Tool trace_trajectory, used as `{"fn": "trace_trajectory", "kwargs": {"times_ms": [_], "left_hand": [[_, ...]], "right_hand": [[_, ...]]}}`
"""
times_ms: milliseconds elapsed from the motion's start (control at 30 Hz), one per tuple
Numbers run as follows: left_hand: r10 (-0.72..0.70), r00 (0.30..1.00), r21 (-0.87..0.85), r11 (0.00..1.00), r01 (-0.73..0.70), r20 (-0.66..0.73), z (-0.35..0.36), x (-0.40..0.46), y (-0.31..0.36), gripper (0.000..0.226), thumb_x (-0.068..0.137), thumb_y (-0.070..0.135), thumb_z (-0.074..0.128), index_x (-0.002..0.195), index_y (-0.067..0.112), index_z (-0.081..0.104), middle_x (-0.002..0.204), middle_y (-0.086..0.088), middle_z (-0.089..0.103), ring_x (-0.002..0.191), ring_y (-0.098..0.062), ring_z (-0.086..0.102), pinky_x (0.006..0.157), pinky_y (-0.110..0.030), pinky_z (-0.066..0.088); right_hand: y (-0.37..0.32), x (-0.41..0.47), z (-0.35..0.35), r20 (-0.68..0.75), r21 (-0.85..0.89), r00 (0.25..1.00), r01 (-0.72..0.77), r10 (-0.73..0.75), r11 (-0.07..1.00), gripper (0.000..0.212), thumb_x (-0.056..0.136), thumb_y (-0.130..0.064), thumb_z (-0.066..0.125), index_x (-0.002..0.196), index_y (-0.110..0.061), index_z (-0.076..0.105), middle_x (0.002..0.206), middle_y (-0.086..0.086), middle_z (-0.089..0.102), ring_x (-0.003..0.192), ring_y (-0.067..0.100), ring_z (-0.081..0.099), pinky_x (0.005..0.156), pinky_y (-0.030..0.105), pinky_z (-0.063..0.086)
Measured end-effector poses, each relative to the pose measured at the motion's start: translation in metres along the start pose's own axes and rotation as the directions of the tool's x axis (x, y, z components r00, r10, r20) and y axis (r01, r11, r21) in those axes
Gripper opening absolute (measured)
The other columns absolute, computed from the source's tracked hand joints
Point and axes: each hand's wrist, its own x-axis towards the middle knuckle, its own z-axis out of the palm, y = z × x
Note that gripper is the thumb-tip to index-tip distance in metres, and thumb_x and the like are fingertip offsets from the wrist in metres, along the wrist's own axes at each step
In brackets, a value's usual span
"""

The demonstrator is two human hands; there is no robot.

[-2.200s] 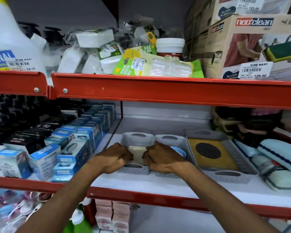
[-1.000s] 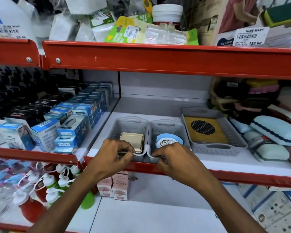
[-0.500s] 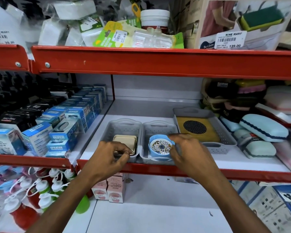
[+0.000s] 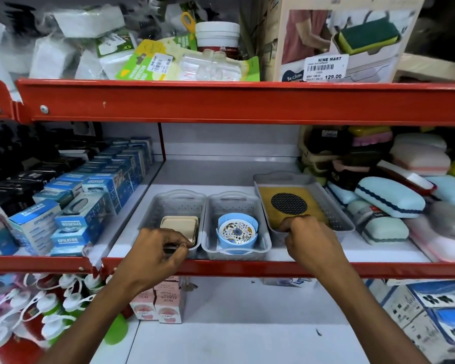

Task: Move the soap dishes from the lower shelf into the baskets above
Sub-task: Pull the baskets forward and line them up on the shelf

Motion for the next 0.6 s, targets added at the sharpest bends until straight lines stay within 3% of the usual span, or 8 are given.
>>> {"fn": "trace_trajectory", "kwargs": {"times_ms": [400, 600], "left_hand": [[0.000, 1.000, 0.009, 1.000, 0.000, -0.002, 0.000, 0.001, 0.003, 0.045, 0.072, 0.046, 0.046, 0.084, 0.019, 0.081, 0.079, 0.025, 0.070, 0.084, 0.005, 0.068, 0.070, -0.013, 0.053], [-0.005, 1.000, 0.036, 0.999, 0.005, -0.002, 0.002, 0.001, 0.003, 0.046, 0.071, 0.047, 0.045, 0.082, 0.019, 0.080, 0.081, 0.018, 0.074, 0.076, 0.001, 0.070, 0.071, -0.021, 0.058]], "right_hand": [[-0.005, -0.022, -0.025, 0.141, -0.118, 0.988, 0.075, -0.058, 0.990, 0.023, 0.085, -0.015, 0.062, 0.103, -0.025, 0.072, 0.100, 0.003, 0.071, 0.088, 0.024, 0.066, 0.067, 0.032, 0.046], [-0.010, -0.025, -0.028, 0.144, -0.126, 0.986, 0.096, -0.077, 0.987, 0.025, 0.090, -0.017, 0.062, 0.111, -0.026, 0.070, 0.106, 0.002, 0.070, 0.085, 0.021, 0.061, 0.070, 0.030, 0.044]]}}
